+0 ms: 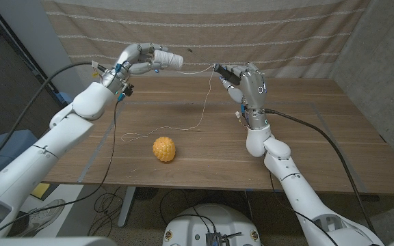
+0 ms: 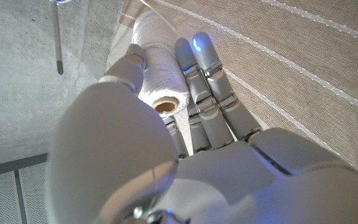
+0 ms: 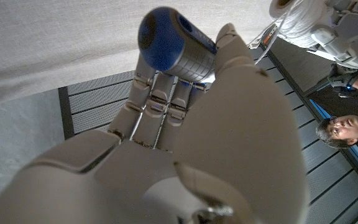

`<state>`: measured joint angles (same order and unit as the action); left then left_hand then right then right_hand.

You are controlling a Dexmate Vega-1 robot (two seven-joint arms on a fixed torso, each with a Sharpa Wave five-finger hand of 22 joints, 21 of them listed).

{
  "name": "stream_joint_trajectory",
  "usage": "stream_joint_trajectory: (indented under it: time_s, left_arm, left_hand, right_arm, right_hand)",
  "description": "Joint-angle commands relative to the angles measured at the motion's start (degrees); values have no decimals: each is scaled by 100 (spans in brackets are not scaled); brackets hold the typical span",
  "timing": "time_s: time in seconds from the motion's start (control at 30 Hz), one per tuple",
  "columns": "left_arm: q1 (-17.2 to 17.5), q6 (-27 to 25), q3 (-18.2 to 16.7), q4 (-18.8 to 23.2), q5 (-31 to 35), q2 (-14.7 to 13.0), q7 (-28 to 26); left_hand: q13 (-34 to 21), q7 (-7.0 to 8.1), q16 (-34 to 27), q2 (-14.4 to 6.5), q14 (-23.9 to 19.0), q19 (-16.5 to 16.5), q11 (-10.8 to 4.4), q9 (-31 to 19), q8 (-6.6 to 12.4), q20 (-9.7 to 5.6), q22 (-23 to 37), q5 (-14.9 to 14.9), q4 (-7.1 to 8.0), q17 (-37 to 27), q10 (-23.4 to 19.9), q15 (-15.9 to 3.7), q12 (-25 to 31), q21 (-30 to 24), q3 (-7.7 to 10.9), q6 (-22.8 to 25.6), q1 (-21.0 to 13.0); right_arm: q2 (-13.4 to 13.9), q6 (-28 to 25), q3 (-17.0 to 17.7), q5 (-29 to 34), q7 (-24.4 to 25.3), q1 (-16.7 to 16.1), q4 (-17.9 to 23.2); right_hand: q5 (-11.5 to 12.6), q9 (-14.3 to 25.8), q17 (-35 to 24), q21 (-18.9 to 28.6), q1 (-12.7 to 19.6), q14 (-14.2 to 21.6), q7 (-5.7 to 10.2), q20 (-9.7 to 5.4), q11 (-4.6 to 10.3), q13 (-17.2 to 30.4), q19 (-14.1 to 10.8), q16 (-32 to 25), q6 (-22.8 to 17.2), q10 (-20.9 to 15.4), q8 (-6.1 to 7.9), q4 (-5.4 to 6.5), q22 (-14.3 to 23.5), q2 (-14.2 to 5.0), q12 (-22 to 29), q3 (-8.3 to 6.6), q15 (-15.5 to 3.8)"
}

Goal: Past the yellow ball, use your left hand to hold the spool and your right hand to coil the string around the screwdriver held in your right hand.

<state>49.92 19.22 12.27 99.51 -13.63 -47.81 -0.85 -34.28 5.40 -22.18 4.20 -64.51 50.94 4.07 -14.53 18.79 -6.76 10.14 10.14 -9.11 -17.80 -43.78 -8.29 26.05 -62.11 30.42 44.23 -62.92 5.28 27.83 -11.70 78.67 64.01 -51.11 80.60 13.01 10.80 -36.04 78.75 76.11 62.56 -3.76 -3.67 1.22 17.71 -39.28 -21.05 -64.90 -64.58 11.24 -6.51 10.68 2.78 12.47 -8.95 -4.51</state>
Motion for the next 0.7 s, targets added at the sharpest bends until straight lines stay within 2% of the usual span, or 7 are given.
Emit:
stream_joint_trajectory:
  time_s: [0.03, 0.23, 0.47, 0.7]
  left_arm:
    - [2, 143, 147, -119, -121, -164, 335]
    - [-88, 176, 262, -165, -221, -203, 593]
    - [-355, 243, 518, -238, -352, -177, 1060]
    - [-575, 278, 705, -293, -470, -76, 1349]
  left_hand:
    - [-6, -898, 11, -1111, -377, -32, -634, -30, -24, -465, 2, 22, 3, -13, -682, -470, 14, -56, 52, 937, -1136]
    - [-17, -888, 17, -1113, -377, -38, -630, -32, -36, -463, 2, 23, 8, -14, -679, -470, 0, -64, 51, 929, -1132]
    - [-23, -892, 23, -1108, -377, -43, -637, -36, -38, -463, 2, 23, 2, -15, -690, -475, -12, -74, 51, 941, -1138]
    - [-45, -899, 20, -1110, -392, -50, -639, -42, -51, -463, 2, 23, 7, -22, -684, -471, -25, -84, 48, 931, -1133]
  right_arm:
    - [575, -1552, -889, -992, -1, 418, -325]
    - [947, -2265, -1505, -1494, -1, 646, -482]
    - [1375, -3111, -2273, -2039, -35, 947, -602]
    - [1699, -3603, -2938, -2463, -58, 1220, -692]
  right_hand:
    - [48, 31, -8, 39, 884, 693, 502, -852, 9, 4, 32, -39, -578, -50, 33, -28, -7, -812, -11, -62, -749]
    - [51, 31, -10, 47, 890, 698, 497, -850, 7, 1, 33, -39, -587, -56, 36, -31, -8, -807, -14, -57, -750]
    - [53, 31, -12, 55, 888, 704, 486, -848, -2, 0, 32, -39, -592, -60, 37, -27, -8, -806, -14, -52, -750]
    - [55, 31, -14, 64, 887, 709, 500, -847, 9, 2, 32, -39, -591, -80, 35, -25, -8, -804, -9, -46, -752]
